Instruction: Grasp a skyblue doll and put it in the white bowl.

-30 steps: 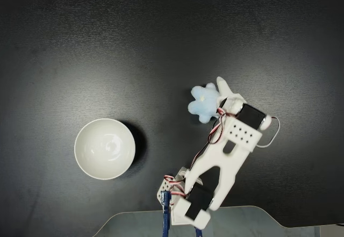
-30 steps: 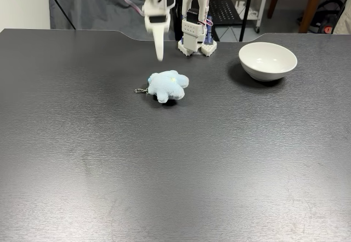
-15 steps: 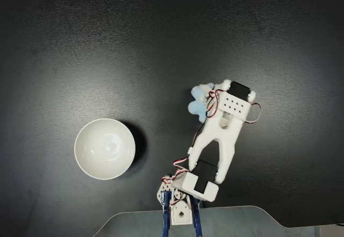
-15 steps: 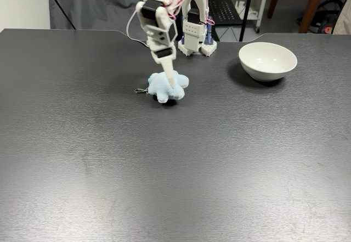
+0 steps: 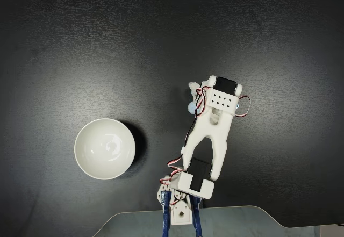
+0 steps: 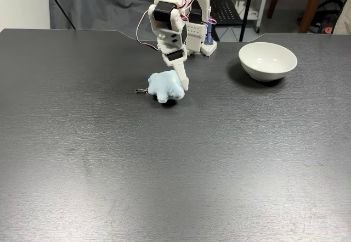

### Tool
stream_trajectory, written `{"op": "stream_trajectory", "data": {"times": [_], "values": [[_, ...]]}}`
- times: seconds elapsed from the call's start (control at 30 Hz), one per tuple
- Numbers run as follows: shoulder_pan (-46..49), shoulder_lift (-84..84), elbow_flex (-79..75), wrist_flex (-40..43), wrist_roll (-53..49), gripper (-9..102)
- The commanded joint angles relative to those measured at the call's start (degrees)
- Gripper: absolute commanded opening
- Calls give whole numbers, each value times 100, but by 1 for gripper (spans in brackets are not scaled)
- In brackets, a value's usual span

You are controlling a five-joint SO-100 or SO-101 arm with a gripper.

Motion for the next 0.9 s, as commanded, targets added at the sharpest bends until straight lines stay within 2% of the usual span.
{"op": "stream_trajectory", "data": {"times": [0.0, 0.5, 0.87], "values": [[237, 105, -237, 281, -18, 64], [369, 53, -510, 281, -18, 64], [439, -650, -1020, 281, 9, 64]]}}
